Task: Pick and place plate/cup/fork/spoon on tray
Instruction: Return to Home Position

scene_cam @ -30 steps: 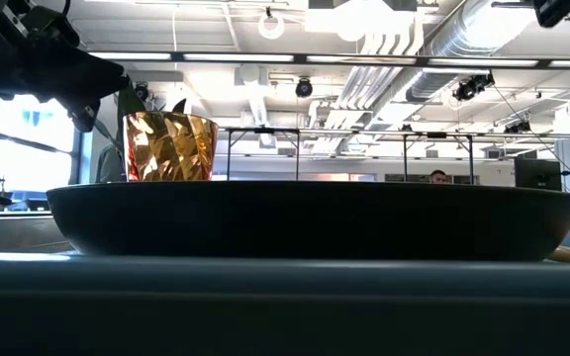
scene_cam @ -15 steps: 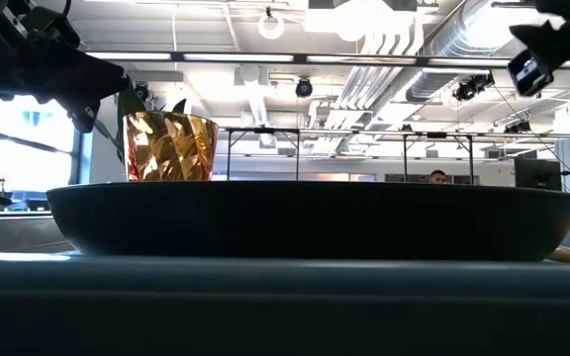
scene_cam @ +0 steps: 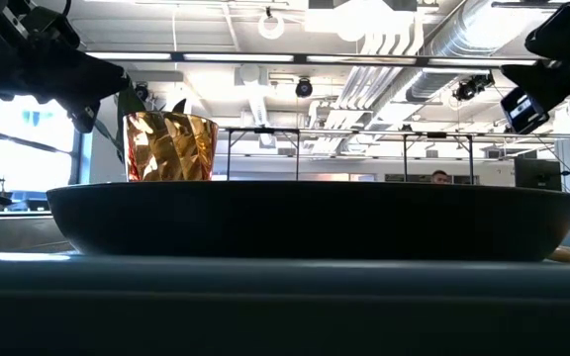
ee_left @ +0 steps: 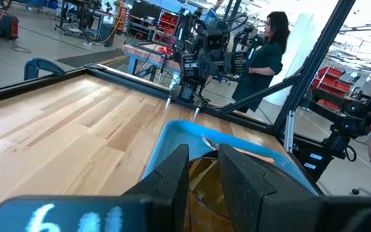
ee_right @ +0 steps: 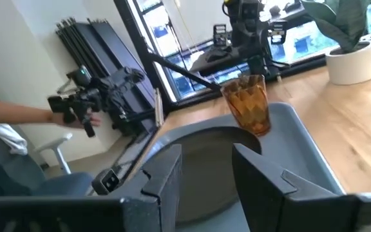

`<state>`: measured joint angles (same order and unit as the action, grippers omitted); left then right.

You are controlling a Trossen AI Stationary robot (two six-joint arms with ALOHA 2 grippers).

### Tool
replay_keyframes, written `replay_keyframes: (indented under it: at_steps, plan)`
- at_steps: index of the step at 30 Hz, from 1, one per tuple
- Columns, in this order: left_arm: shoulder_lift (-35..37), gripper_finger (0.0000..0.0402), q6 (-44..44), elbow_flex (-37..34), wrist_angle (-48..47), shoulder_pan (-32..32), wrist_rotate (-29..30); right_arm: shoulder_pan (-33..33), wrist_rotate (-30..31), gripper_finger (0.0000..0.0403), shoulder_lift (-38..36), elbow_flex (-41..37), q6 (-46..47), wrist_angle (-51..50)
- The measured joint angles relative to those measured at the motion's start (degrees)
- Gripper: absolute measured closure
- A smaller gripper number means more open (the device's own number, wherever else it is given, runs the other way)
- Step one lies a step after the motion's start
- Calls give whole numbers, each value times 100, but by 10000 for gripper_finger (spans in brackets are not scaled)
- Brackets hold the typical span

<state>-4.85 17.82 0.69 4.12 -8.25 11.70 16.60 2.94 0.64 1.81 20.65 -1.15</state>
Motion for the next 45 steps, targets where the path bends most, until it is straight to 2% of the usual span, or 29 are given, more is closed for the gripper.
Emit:
replay_keyframes:
  at_steps: [13, 45]
  plan:
    - [1, 328, 0, 0, 0, -1, 0, -2, -9, 274, 11, -126, 462, 258]
    - [1, 328, 0, 0, 0, -2, 0, -4, -7, 274, 14, -126, 440, 254]
